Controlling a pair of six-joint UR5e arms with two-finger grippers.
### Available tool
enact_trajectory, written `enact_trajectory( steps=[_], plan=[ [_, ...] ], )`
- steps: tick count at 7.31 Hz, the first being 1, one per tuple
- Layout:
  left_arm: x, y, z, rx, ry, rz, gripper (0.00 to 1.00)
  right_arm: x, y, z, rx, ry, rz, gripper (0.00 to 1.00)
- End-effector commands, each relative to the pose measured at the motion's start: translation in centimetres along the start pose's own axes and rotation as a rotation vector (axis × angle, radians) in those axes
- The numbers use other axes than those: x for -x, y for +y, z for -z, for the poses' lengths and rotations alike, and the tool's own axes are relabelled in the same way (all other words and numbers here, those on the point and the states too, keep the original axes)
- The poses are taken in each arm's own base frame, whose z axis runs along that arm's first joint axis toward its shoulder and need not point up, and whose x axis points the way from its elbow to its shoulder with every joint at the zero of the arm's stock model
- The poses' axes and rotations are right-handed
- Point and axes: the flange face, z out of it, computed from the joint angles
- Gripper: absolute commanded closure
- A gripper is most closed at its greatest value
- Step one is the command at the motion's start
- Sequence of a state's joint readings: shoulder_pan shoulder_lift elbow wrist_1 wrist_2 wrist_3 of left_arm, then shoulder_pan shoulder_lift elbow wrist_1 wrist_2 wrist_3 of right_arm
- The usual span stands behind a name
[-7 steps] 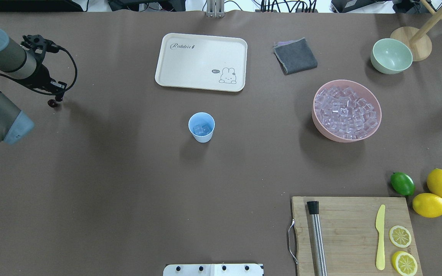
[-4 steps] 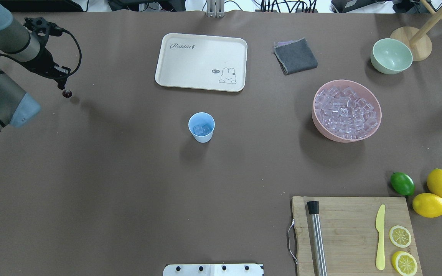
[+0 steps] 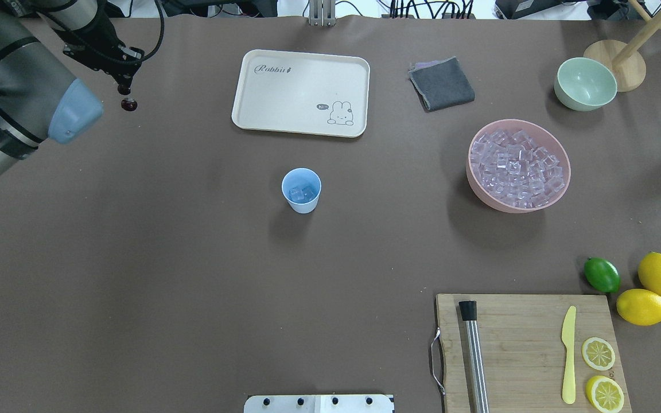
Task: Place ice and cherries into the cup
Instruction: 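Lift the cherries with the left gripper and carry them over the blue cup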
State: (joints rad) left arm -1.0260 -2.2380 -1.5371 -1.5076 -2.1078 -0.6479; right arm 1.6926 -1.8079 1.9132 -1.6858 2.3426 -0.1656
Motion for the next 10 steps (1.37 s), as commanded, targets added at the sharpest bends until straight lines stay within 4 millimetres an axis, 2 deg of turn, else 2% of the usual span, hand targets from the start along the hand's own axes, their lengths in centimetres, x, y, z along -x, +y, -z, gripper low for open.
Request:
enact_trajectory(
  steps=[1, 2, 3, 4, 10],
  plan=[
    [-11.2, 4.6, 1.2, 0.019, 0.081, 0.146, 0.86, 0.0, 0.0, 0.2, -0.004, 0.001, 0.001, 0.0],
    [-17.1, 6.5, 2.2, 0.014, 0.118, 0.215, 0.85, 0.1, 0.0, 0.3, -0.007, 0.001, 0.002, 0.0],
    [-22.4, 9.7, 1.1, -0.003, 0.116, 0.26, 0.85, 0.2, 0.1, 0.4, -0.007, 0.001, 0.002, 0.0],
    [-26.3, 11.7, 1.3, -0.002, 0.132, 0.269, 0.85, 0.1, 0.1, 0.5, -0.01, 0.002, 0.0, 0.0],
    [-27.9, 12.1, 2.0, -0.002, 0.158, 0.29, 0.84, 0.1, 0.2, 0.9, -0.019, 0.003, -0.002, 0.0]
  ],
)
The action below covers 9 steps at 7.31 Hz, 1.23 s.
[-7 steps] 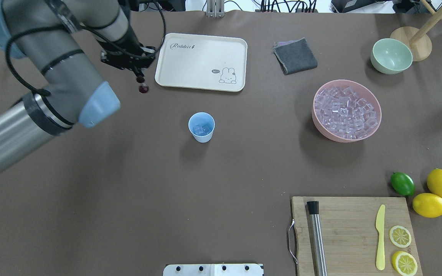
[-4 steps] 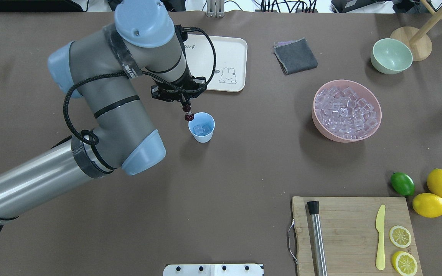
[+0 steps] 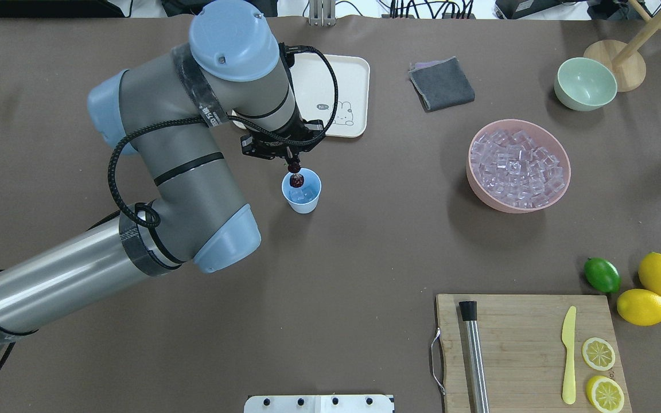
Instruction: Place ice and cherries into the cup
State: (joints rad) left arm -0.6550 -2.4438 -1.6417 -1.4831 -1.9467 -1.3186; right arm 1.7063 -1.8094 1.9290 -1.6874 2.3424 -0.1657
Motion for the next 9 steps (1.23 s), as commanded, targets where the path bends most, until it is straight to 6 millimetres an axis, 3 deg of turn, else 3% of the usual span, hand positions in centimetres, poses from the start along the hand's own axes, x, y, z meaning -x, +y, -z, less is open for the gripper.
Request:
enact_trajectory(
  steps=[1, 2, 4, 5, 6, 7, 9],
  plan=[
    [-0.1, 0.1, 0.0, 0.0, 0.004, -0.007, 0.72, 0.0, 0.1, 0.0, 0.0, 0.0, -0.002, 0.0],
    [-0.1, 0.1, -0.1, -0.001, 0.003, -0.011, 0.02, -0.1, 0.1, -0.1, 0.003, 0.001, -0.002, 0.0],
    [0.2, 0.1, 0.1, -0.003, 0.009, -0.016, 0.02, -0.1, 0.1, -0.1, 0.001, 0.0, -0.003, 0.0],
    [1.0, -0.9, 1.2, -0.014, 0.019, -0.012, 0.02, -0.1, 0.1, -0.1, 0.003, 0.001, -0.002, 0.0],
    [7.9, -4.7, 2.6, -0.003, 0.011, -0.04, 0.02, -0.1, 0.1, -0.2, 0.004, 0.001, -0.003, 0.0],
    [17.9, -11.4, 5.5, 0.043, 0.011, -0.084, 0.02, -0.2, 0.1, -0.3, 0.009, 0.002, -0.007, 0.0],
    [41.8, -22.7, 11.2, 0.059, -0.007, -0.082, 0.02, -0.2, 0.1, -0.3, 0.011, 0.001, -0.009, 0.0]
  ],
)
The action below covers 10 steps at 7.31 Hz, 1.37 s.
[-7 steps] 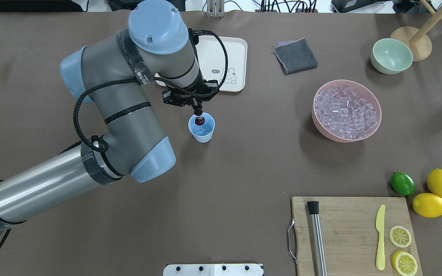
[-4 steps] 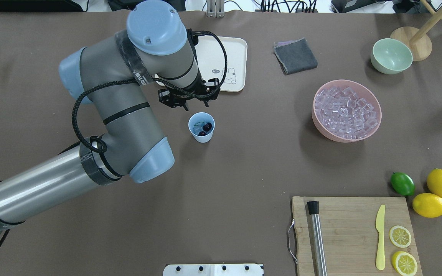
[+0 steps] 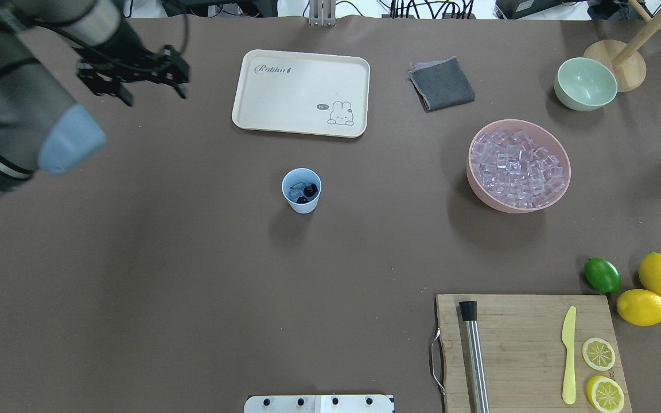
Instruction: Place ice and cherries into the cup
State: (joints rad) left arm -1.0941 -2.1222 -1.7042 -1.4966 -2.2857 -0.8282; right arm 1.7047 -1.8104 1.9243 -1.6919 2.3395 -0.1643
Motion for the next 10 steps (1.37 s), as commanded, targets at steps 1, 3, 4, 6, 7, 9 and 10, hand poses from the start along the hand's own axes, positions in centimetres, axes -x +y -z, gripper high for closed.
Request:
enact_trajectory(
  steps=[1, 3, 4, 6, 7, 9, 10],
  plan=[
    [28.0, -6.3, 5.7, 0.014, -0.001, 0.046, 0.02, 0.0, 0.0, 0.0, 0.002, 0.0, -0.001, 0.0],
    [43.3, -1.9, 6.0, 0.02, -0.033, -0.098, 0.02, 0.1, -0.1, 0.1, -0.001, 0.0, 0.0, 0.0],
    [45.8, -0.4, 7.1, 0.002, -0.038, -0.083, 0.02, 0.1, -0.1, 0.1, 0.0, 0.0, -0.001, 0.0],
    [48.5, 5.2, 6.1, 0.0, -0.076, -0.071, 0.02, 0.1, 0.0, 0.0, 0.0, -0.001, 0.0, 0.0],
    [49.9, 11.6, 5.6, 0.002, -0.114, -0.071, 0.02, 0.1, 0.1, 0.0, 0.0, -0.001, 0.0, 0.0],
    [48.3, 7.9, 6.0, -0.027, -0.105, -0.03, 0.02, 0.2, 0.0, 0.1, -0.002, -0.001, 0.0, 0.0],
    [47.4, 6.7, 6.7, -0.042, -0.102, -0.038, 0.02, 0.1, 0.1, 0.1, -0.001, 0.0, 0.0, 0.0]
  ],
)
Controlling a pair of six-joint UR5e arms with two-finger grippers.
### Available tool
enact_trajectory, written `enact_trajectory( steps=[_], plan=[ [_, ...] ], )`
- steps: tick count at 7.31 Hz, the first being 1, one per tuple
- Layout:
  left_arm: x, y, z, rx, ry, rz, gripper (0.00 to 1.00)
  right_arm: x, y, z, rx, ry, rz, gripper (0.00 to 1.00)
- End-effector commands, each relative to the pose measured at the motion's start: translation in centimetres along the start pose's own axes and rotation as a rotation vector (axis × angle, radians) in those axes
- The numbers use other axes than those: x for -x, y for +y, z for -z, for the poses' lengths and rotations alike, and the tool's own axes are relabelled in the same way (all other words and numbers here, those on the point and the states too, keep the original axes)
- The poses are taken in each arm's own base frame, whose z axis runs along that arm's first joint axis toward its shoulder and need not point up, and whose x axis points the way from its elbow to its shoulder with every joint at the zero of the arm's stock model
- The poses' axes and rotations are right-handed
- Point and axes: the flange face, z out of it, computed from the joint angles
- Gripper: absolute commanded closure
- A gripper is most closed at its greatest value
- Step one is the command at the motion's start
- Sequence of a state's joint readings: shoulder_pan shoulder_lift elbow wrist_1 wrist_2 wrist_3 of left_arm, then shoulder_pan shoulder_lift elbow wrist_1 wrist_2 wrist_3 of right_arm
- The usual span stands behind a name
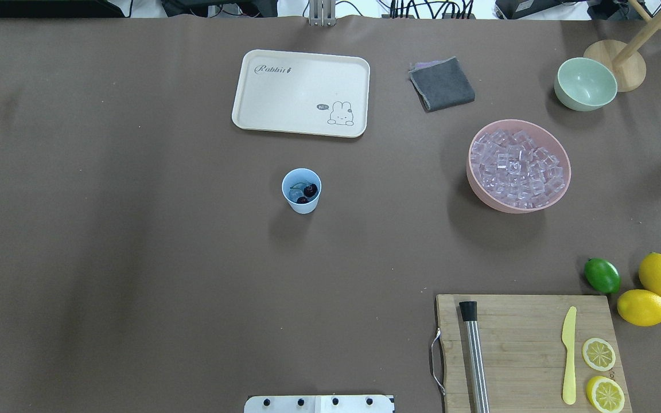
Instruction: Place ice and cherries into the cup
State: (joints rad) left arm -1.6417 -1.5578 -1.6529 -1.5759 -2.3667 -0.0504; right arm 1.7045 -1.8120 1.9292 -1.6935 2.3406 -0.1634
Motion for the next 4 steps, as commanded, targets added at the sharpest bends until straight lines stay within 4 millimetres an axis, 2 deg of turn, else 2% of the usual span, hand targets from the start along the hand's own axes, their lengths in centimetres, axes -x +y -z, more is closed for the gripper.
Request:
enact_trajectory(
  steps=[1, 4],
  plan=[
    [-1.6, -2.9, 1.2, -0.032, 0.01, -0.022, 0.02, -0.1, 0.1, 0.1, -0.002, 0.002, -0.003, 0.0],
    [-0.5, -2.1, 0.0, -0.006, 0.01, 0.002, 0.02, -0.3, 0.3, -0.1, 0.003, 0.002, -0.006, 0.0]
  ],
)
